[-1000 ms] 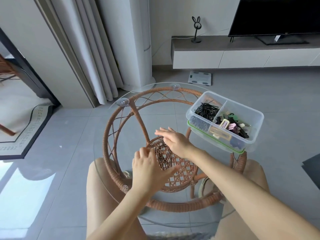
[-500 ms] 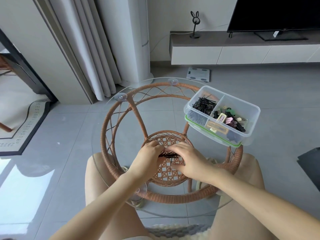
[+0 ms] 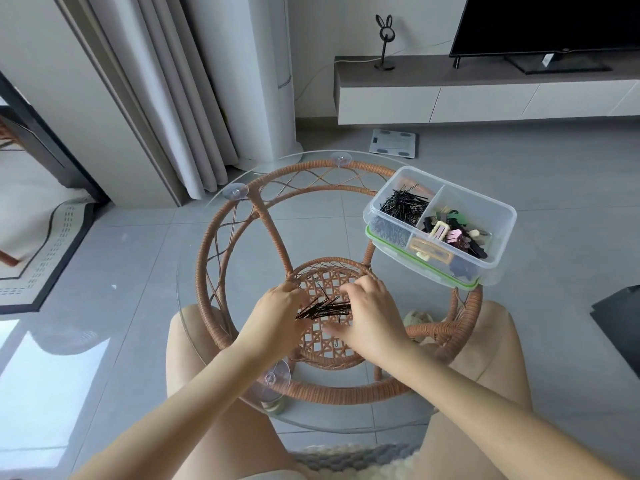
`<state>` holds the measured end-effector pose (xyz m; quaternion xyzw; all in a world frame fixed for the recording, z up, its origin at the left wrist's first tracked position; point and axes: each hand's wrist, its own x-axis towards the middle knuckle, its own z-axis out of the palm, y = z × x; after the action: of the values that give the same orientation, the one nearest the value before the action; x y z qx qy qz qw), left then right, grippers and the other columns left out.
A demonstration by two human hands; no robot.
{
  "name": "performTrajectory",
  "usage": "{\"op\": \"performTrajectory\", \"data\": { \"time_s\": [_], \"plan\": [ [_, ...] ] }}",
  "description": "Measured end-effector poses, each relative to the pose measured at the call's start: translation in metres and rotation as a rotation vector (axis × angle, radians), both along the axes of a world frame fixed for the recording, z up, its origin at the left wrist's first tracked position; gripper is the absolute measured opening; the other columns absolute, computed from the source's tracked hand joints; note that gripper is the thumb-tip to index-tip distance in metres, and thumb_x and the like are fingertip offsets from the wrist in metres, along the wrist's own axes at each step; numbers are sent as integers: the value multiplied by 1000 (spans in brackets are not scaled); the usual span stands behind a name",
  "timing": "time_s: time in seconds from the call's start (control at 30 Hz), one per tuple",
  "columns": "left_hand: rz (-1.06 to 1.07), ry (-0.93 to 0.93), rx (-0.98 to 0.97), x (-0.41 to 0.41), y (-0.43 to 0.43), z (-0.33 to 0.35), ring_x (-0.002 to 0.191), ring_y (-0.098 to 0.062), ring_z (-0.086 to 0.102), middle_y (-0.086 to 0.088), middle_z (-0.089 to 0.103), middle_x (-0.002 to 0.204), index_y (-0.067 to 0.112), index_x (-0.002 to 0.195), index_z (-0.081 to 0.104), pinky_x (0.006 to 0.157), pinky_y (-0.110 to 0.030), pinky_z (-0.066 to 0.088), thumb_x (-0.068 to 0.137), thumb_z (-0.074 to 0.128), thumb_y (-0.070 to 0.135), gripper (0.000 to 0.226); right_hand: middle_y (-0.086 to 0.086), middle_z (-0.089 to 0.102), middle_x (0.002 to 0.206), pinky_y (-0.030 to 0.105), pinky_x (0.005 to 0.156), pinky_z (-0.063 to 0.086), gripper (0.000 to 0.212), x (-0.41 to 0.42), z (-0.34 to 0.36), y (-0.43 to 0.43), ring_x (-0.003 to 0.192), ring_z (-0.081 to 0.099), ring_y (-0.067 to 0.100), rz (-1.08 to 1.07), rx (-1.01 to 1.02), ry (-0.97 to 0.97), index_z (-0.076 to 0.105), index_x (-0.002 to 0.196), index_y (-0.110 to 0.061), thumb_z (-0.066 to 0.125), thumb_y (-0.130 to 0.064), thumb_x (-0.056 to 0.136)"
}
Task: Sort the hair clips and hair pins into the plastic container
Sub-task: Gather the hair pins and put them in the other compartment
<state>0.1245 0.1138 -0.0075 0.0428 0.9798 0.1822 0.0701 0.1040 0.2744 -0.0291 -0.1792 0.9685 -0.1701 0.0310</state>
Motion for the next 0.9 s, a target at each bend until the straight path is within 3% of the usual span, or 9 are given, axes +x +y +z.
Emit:
{"op": "performTrajectory", "data": {
  "time_s": [0.07,0.13,0.23,0.33,0.47,0.63,0.73,0.8,0.9],
  "plan": [
    [-31,15,-4,-3,-1,0,104,-20,57,-1,60,112,17,116,61,87,-25,43,86,62,22,30,7,57,114,31,95,38,51,-3,0,-4,109,47,23,17,-132,-31,58,120,-8,66,-38,80],
    [-67,40,-16,-5,-6,-1,111,-20,53,-1,56,120,19,123,55,94,-27,41,84,64,26,41,6,59,113,29,95,38,37,-8,4,-3,109,49,22,46,-181,-76,60,117,-8,67,-21,83],
    [-176,116,-141,-14,-16,0,128,-24,38,-1,42,140,26,139,37,107,-38,35,79,66,38,67,4,57,109,35,98,39,31,-17,10,5,109,47,20,149,-191,-132,64,112,-12,67,-14,81],
    [-365,103,-259,-27,-22,4,137,-22,28,6,34,149,30,138,40,112,-40,27,82,59,44,61,-2,51,105,32,98,36,34,-24,14,15,109,45,16,255,-173,-189,64,114,-18,69,-15,80],
    [-426,-5,-224,-29,-21,9,129,-15,37,6,45,139,22,132,49,109,-27,32,89,52,36,45,2,52,113,31,101,36,46,-26,16,22,113,45,16,285,-97,-178,57,122,-13,69,-26,80],
    [-372,6,-267,-19,-12,4,111,-18,46,-3,51,121,11,123,51,99,-26,42,95,46,20,30,9,53,113,33,96,41,29,-24,23,9,110,48,23,362,144,-110,56,110,-4,55,-26,90],
    [-315,-66,-399,-17,3,4,110,-23,49,-10,51,120,5,124,46,94,-30,44,94,44,8,30,15,54,114,35,92,42,19,-24,25,0,106,49,26,434,296,-17,52,111,-1,43,-7,95],
    [-281,-83,-450,-18,13,4,109,-26,52,-14,53,119,2,122,48,90,-32,46,95,38,2,29,19,54,111,39,90,45,28,-23,25,-5,103,50,31,469,372,44,51,111,2,38,10,88],
    [-249,-129,-452,-25,18,9,101,-24,58,-10,59,108,3,116,54,85,-29,47,94,37,-3,29,20,56,107,39,86,46,31,-23,24,-10,100,51,32,523,410,85,54,108,5,38,15,84]
  ]
}}
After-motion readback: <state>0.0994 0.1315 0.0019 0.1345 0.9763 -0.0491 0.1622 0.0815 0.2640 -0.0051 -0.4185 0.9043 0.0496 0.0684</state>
